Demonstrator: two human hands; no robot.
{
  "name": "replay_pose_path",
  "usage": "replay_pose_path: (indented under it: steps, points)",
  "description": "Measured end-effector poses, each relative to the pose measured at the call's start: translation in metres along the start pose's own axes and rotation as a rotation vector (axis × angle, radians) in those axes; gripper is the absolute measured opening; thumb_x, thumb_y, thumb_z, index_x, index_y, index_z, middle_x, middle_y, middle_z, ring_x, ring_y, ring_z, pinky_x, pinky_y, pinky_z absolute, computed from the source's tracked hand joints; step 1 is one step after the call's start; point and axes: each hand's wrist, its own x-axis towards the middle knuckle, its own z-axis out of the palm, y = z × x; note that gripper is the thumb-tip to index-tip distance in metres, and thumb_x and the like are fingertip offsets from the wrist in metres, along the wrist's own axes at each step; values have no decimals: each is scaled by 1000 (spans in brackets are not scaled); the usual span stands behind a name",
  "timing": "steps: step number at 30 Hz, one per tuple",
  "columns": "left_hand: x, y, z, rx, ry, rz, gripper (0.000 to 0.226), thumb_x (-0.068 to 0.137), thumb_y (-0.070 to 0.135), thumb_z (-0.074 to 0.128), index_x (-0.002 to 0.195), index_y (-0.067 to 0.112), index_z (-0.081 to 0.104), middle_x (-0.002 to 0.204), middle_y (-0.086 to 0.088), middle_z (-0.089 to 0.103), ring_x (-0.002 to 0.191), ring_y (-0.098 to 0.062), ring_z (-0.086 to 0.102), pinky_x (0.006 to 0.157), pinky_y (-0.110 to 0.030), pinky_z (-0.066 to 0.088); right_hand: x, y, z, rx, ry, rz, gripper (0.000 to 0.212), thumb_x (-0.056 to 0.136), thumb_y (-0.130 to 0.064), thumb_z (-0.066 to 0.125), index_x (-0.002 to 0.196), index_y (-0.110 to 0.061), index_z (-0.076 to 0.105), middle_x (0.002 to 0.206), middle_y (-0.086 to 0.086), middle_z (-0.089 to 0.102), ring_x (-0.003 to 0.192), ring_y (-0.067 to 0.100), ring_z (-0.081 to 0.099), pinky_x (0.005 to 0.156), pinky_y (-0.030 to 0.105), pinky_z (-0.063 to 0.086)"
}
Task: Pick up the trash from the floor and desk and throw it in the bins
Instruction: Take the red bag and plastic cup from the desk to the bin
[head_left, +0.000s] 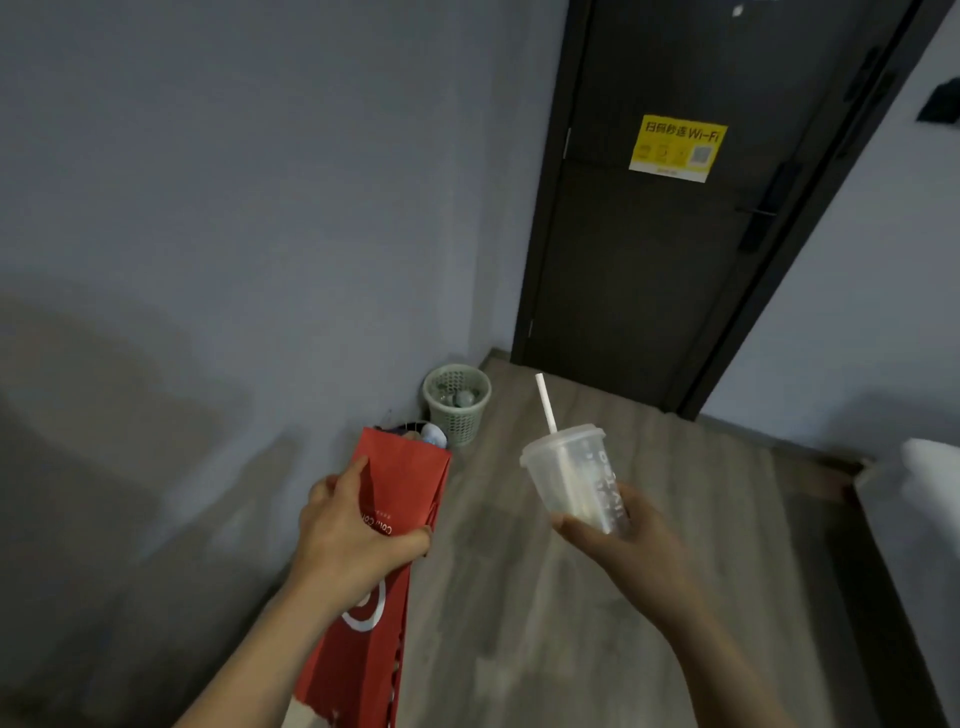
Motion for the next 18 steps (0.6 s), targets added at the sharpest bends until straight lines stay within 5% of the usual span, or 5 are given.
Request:
replay_pose_path:
  steps: [7, 18]
  points:
    - [130, 12, 9, 42, -37, -19, 109, 38, 56, 70, 138, 38, 32, 109, 8, 37, 104, -16, 48, 88, -31, 45, 123, -13, 27, 9, -29, 68, 47, 67, -49, 78, 105, -36, 54, 92, -8, 65, 79, 8, 65, 70, 34, 56]
    - [292, 42, 71, 97, 14, -92, 122, 34, 65, 63, 145, 26, 30, 110, 5, 33, 111, -23, 49, 90, -30, 42, 339, 3, 37, 39, -103, 45, 46, 71, -42, 78, 108, -30, 54, 91, -7, 65, 77, 9, 65, 60, 25, 53]
